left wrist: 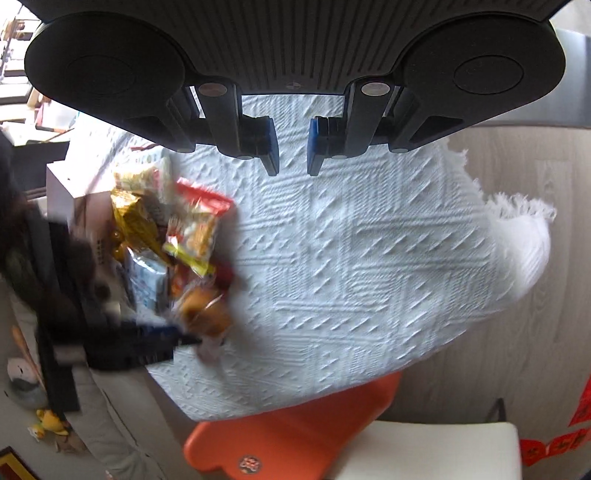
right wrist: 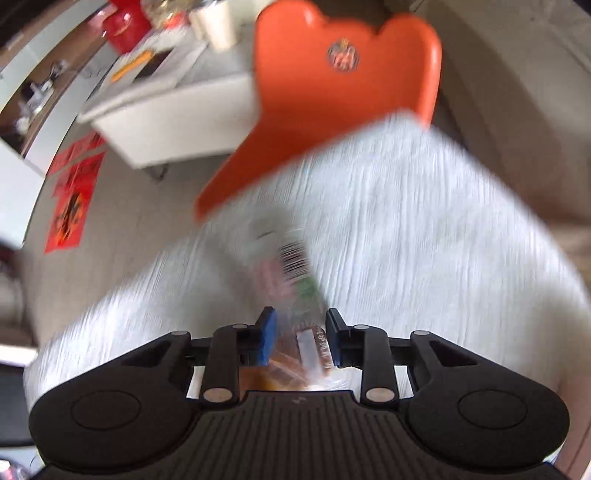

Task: Organize snacks
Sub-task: 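Lower the right tool onto the long rice-cracker stick and grasp it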

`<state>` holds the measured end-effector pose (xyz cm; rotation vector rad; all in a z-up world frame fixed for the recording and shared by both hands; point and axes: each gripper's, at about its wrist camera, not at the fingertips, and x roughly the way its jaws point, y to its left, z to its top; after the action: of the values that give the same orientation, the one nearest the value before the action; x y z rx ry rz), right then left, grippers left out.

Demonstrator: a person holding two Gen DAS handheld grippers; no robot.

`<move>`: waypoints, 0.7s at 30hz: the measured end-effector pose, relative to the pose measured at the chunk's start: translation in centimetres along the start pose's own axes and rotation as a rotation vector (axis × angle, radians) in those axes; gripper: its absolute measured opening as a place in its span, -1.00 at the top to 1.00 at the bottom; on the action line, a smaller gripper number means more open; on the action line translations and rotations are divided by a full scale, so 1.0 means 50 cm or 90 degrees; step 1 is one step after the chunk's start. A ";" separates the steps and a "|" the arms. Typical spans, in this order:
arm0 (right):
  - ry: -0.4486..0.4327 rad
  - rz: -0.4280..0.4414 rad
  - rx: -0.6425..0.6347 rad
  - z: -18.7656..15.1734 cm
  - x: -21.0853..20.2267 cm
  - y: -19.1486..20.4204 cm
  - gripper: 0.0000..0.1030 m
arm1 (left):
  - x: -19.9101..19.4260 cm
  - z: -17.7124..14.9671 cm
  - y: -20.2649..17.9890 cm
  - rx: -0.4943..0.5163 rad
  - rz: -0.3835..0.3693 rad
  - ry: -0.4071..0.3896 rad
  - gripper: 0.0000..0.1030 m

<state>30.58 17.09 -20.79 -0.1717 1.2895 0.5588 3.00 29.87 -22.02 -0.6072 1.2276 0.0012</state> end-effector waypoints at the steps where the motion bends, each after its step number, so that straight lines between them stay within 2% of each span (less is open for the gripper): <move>1: 0.006 0.019 0.010 -0.034 -0.015 0.000 0.44 | 0.005 0.007 -0.015 0.011 -0.007 -0.001 0.63; 3: 0.017 0.045 0.016 -0.101 -0.048 -0.001 0.43 | 0.016 0.017 -0.042 0.034 -0.015 0.000 0.63; 7: 0.002 0.038 0.008 -0.198 -0.102 0.009 0.38 | 0.054 0.026 -0.099 0.083 -0.019 0.011 0.62; 8: -0.017 0.030 0.010 -0.226 -0.129 0.007 0.29 | 0.064 0.027 -0.110 0.090 -0.016 0.012 0.62; 10: -0.050 0.023 0.017 -0.270 -0.169 -0.001 -0.24 | 0.089 0.028 -0.131 0.091 -0.014 0.005 0.62; 12: -0.066 0.025 0.026 -0.314 -0.198 -0.008 -0.30 | 0.110 0.025 -0.151 0.086 -0.015 -0.002 0.62; 14: -0.050 0.025 0.027 -0.348 -0.195 -0.019 -0.33 | 0.129 0.022 -0.175 0.089 -0.002 -0.009 0.62; 17: -0.031 -0.008 0.030 -0.406 -0.185 -0.037 -0.41 | 0.148 0.000 -0.215 0.117 0.027 -0.017 0.61; 19: -0.016 -0.046 0.038 -0.439 -0.174 -0.052 -0.50 | 0.149 -0.017 -0.241 0.143 0.028 -0.024 0.61; 21: -0.015 -0.089 0.057 -0.477 -0.174 -0.077 -0.50 | 0.153 -0.032 -0.260 0.162 0.017 -0.026 0.61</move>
<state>10.52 1.11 -20.15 -0.1787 1.2672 0.3824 8.44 15.80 -23.42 -0.3670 1.1744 -0.1183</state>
